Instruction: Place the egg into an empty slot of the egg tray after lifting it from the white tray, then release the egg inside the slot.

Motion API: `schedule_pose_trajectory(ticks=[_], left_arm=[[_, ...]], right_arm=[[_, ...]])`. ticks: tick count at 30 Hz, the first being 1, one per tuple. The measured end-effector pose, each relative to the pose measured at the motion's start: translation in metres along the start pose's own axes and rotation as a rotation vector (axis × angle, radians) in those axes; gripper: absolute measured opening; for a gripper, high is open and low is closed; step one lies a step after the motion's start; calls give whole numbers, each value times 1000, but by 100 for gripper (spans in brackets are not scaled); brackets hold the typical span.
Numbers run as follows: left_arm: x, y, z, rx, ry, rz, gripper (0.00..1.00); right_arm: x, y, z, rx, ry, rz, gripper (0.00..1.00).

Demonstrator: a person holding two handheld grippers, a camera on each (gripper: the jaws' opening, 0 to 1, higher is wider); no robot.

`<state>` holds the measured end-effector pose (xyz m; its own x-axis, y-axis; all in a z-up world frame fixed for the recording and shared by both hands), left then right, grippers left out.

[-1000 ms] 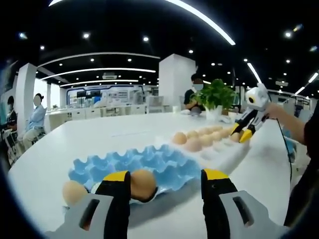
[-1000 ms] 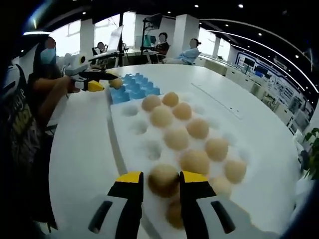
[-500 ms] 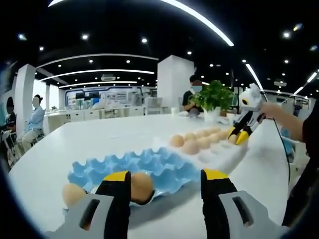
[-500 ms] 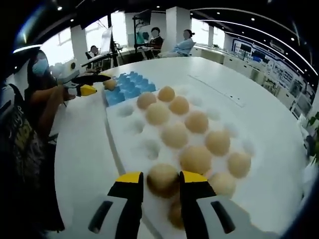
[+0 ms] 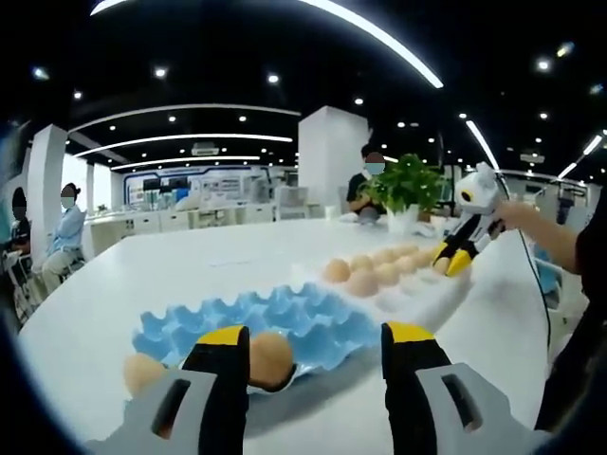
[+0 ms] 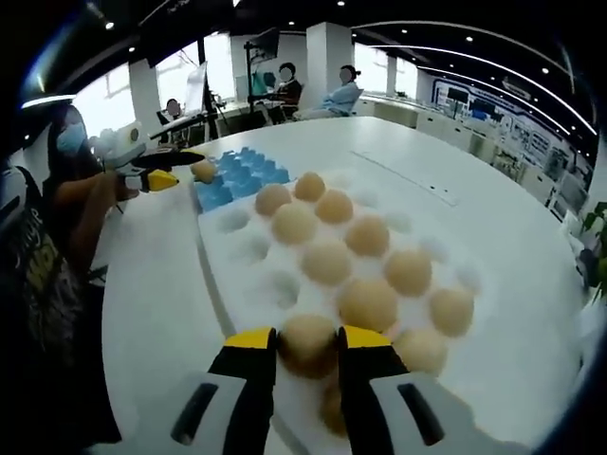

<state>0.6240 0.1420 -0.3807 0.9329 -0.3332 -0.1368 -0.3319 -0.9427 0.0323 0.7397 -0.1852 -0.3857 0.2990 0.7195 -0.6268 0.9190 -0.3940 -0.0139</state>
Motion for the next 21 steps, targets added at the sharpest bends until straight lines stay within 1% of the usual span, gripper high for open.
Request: schedule_pose_trajectory(ticks=[4,10,16,20,21], left_arm=[[1,2,1,-2,-4,8,57],[1,2,0,-4,-3,10,57],[1,3,0,-4,-3,12,57],[3,4,0,-6,-3,18,57],[3,5,1,-6,-3,20,57]], right_arm=[[-1,2,-2,-22,3,6,27],[-3,4,-6,-25,15,12,26],[-7,-3,-15,-20,53,6,26],[-7,-2,-22,-22,75,4,26],[-7,0,-26,-24,92,11,26]])
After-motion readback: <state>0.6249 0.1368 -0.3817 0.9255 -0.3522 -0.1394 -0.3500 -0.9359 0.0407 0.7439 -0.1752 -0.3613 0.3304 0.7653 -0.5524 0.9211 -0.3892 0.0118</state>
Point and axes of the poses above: the point that each gripper's makers call its tool centre point, and the gripper's own axes: x roughly forward along the fingers, y roughly to its right, z roughly out of its underside, the point moved 6 cm from there along -x, roughly backward along the fingers, and after that the axes turned 3 degrees about y, right-handed, at the moved point
